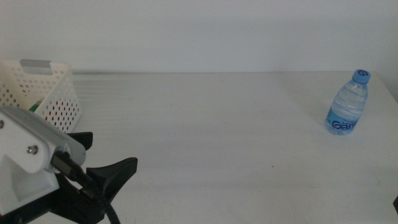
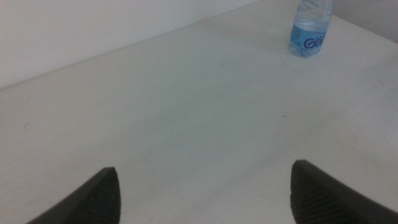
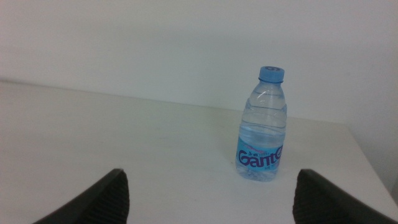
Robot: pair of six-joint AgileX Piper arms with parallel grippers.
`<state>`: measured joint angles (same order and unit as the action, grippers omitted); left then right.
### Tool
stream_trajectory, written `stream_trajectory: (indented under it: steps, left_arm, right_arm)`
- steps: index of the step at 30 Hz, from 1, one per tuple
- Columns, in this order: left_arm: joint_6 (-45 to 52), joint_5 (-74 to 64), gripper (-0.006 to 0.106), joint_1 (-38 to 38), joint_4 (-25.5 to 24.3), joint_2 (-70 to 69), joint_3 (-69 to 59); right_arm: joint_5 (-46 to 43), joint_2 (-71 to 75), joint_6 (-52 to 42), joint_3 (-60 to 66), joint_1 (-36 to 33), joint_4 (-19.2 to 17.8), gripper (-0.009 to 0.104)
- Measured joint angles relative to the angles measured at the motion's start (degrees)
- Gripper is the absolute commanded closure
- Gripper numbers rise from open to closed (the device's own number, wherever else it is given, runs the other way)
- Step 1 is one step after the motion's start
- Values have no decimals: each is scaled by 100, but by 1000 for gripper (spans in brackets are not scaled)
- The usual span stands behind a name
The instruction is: Use arms to grab the bottles and put them into the dustbin to the left of the table.
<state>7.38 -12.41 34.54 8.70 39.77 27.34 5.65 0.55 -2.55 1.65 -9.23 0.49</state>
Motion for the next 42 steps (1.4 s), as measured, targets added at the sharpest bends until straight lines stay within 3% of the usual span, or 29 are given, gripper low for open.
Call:
stream_trajectory:
  steps: [8,20,24,33,42]
  left_arm:
    - [0,0,10,0,0,0,0]
    - [0,0,10,0,0,0,0]
    - [0,0,10,0,0,0,0]
    - [0,0,10,0,0,0,0]
    - [0,0,10,0,0,0,0]
  right_arm:
    - [-565,-542,-308,-119,0,130,24]
    - [-1878,-4207,59,-554,0,148,24]
    - [-2687,-5361,465,-554,0,148,24]
    - [-5379,-7128,606,-615,0,185,25]
    - [-7004,-8683,294,-815,0,772,25]
